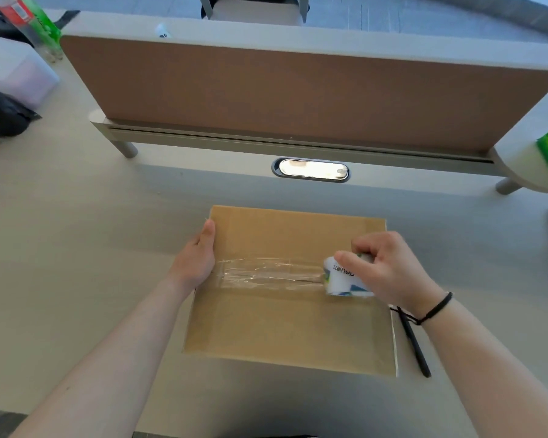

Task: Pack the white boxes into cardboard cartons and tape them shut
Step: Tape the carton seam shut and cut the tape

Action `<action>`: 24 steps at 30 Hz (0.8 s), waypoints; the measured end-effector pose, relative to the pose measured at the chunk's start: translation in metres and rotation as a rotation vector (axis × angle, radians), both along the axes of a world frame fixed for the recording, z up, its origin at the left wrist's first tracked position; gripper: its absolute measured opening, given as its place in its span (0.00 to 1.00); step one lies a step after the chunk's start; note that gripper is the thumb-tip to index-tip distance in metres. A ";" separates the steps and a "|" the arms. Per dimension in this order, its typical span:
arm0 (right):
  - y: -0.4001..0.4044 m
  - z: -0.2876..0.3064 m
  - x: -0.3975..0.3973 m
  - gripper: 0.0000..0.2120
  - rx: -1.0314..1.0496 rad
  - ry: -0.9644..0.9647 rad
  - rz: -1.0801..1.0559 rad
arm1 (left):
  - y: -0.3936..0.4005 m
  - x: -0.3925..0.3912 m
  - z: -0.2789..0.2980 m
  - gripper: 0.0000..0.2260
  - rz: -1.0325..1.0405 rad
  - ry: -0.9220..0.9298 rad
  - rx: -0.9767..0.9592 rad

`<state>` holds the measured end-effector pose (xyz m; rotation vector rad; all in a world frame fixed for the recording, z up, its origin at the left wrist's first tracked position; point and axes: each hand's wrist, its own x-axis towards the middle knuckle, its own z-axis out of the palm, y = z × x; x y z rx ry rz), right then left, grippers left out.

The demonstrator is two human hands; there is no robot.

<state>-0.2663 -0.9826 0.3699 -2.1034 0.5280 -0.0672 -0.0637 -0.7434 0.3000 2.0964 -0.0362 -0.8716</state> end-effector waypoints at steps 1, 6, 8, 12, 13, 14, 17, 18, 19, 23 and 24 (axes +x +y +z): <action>-0.005 0.002 -0.004 0.25 -0.064 0.012 0.022 | 0.000 0.000 0.000 0.35 0.005 -0.001 0.004; -0.016 -0.004 -0.012 0.29 0.177 0.045 -0.079 | -0.003 -0.004 0.003 0.31 0.028 0.003 0.018; -0.020 -0.008 -0.014 0.32 0.318 0.041 -0.117 | -0.005 -0.005 0.004 0.28 0.032 0.007 -0.002; -0.024 -0.015 -0.023 0.33 0.523 0.007 -0.118 | -0.008 -0.009 0.007 0.23 0.044 -0.020 -0.021; -0.025 -0.015 -0.026 0.31 0.526 0.006 -0.105 | -0.008 -0.009 0.007 0.24 0.038 -0.022 -0.017; -0.026 -0.014 -0.027 0.29 0.507 0.009 -0.095 | -0.007 -0.008 0.007 0.26 0.030 -0.025 -0.010; -0.031 -0.004 -0.034 0.28 0.270 0.001 -0.106 | -0.005 -0.005 0.003 0.26 0.023 -0.039 0.004; -0.034 -0.001 -0.037 0.27 0.160 0.003 -0.115 | -0.005 -0.005 0.003 0.27 0.024 -0.043 0.012; -0.036 0.002 -0.041 0.28 0.072 0.014 -0.114 | -0.005 -0.004 0.002 0.29 0.024 -0.044 0.023; -0.036 0.008 -0.048 0.30 -0.069 0.078 -0.033 | -0.004 -0.003 0.001 0.31 0.013 -0.052 0.049; -0.037 0.009 -0.049 0.30 -0.077 0.089 -0.029 | -0.004 -0.004 0.001 0.29 0.015 -0.056 0.048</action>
